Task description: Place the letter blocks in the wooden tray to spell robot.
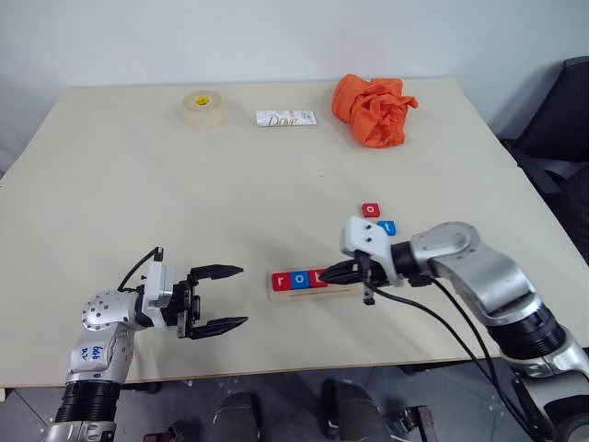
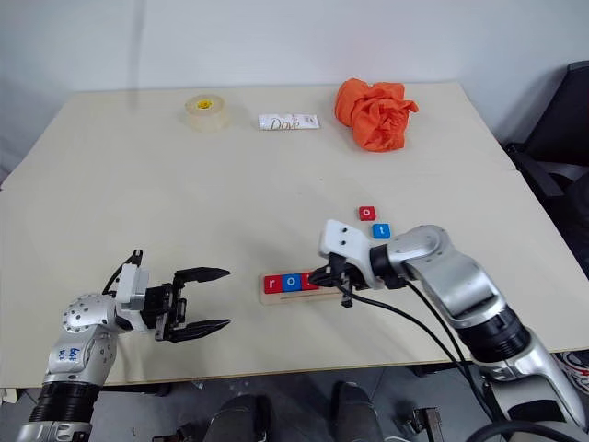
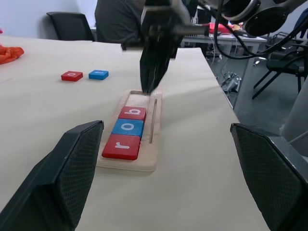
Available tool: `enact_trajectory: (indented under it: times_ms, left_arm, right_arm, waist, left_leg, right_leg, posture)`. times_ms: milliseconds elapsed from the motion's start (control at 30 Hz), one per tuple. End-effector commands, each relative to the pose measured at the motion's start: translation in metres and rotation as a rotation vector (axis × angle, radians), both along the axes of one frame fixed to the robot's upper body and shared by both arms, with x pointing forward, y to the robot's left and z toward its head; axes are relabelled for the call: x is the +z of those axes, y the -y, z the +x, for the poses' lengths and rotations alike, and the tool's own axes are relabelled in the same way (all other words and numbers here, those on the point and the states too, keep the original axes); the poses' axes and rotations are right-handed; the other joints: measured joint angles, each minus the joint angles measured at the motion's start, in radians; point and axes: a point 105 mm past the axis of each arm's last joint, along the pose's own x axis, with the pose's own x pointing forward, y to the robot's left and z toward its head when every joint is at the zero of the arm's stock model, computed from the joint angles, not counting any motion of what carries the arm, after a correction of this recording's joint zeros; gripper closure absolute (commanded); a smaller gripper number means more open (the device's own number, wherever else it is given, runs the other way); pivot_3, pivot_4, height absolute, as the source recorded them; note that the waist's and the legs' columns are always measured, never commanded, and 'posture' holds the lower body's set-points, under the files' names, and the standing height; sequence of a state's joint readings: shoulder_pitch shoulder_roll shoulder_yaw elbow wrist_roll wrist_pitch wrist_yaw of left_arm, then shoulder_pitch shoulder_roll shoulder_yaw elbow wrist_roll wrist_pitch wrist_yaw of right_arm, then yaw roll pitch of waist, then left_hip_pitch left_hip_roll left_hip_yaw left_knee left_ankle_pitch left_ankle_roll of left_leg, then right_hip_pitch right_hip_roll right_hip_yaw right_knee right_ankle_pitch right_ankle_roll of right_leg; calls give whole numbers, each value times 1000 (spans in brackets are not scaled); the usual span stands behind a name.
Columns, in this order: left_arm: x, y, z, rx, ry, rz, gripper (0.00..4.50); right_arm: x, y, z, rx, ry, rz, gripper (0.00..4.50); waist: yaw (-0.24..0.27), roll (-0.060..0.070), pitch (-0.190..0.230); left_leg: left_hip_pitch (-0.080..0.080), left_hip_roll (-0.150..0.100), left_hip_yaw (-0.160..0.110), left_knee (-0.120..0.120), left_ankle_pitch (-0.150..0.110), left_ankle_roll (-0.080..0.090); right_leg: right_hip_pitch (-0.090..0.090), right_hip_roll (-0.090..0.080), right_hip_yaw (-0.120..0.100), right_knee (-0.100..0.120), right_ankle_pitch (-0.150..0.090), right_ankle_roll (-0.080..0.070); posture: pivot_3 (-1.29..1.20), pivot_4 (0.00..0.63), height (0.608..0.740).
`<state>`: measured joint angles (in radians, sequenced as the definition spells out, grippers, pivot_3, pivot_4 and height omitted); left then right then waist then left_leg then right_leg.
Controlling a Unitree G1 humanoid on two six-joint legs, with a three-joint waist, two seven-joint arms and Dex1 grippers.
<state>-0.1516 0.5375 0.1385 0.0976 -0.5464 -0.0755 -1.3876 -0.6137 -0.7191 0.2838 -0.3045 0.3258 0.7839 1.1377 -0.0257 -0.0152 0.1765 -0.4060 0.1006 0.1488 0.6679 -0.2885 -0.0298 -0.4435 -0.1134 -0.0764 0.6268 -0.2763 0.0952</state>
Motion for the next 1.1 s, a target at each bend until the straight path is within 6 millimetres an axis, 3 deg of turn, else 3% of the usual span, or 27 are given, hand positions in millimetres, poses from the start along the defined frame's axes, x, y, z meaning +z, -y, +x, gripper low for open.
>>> enact_trajectory:
  times_ms: [33, 100, 233, 367, 400, 500, 600, 767, 1100]
  left_arm:
    - [5, -3, 3, 5, 22, -7, 0]
    - [5, -4, 4, 6, 20, -8, 0]
    - [6, -3, 10, 25, 22, -20, 0]
    - [8, -4, 14, 40, 26, -30, 0]
    - [8, -4, 15, 40, 26, -29, 0]
    - [8, -6, 16, 36, 27, -16, 0]
    - [10, -10, 19, 33, 31, -11, 0]
    - [15, -16, 23, 30, 35, -3, 0]
    - [19, -21, 27, 17, 37, 21, 0]
  right_arm:
    - [9, 38, 7, -113, 41, 27, 3611]
    - [9, 49, 12, -165, 58, 32, 2875]
    - [16, 95, 31, -366, 136, 68, 1555]
    - [17, 122, 33, -482, 159, 98, 182]
    - [16, 127, 31, -502, 145, 105, 54]
    - [15, 145, 28, -619, 138, 149, 54]
    - [16, 150, 24, -671, 157, 176, 54]
    - [11, 152, 14, -735, 153, 206, 54]
    - [13, 149, 17, -770, 173, 230, 54]
  waist:
    - [5, 0, 0]
    - [5, 0, 0]
    - [0, 0, 0]
    - [0, 0, 0]
    - [-2, 0, 0]
    - [1, 0, 0]
    - [1, 0, 0]
    - [0, 0, 0]
    - [0, 0, 0]
  left_leg:
    - [0, 0, 0, 0, 0, 0]
    - [0, -1, 0, 0, 0, 0]
    - [0, 0, 0, 0, 0, 0]
    - [1, 0, 0, -1, 0, 0]
    - [1, 0, 0, -1, 0, -1]
    - [1, 0, 0, -1, 0, -1]
    - [1, 0, 0, 0, 0, 0]
    - [1, 0, 0, -1, 0, 0]
    - [1, 0, 0, 0, 1, 0]
  right_leg:
    - [0, 0, 0, 0, 0, 0]
    - [1, 0, 0, 0, 0, 0]
    - [0, 0, 0, 0, 0, 0]
    - [0, 0, 0, 0, 0, 0]
    - [0, 0, 0, 0, 0, 0]
    - [0, 0, 0, 0, 0, 0]
    - [0, 0, 0, 0, 0, 1]
    - [0, 0, 0, 0, 0, 1]
    - [1, 0, 0, 0, 0, 1]
  posture:
    - [0, 150, 740]
    - [0, 150, 740]
    - [0, 150, 740]
    - [0, 150, 740]
    - [0, 150, 740]
    - [0, 150, 740]
    - [0, 150, 740]
    - [0, 150, 740]
    - [0, 150, 740]
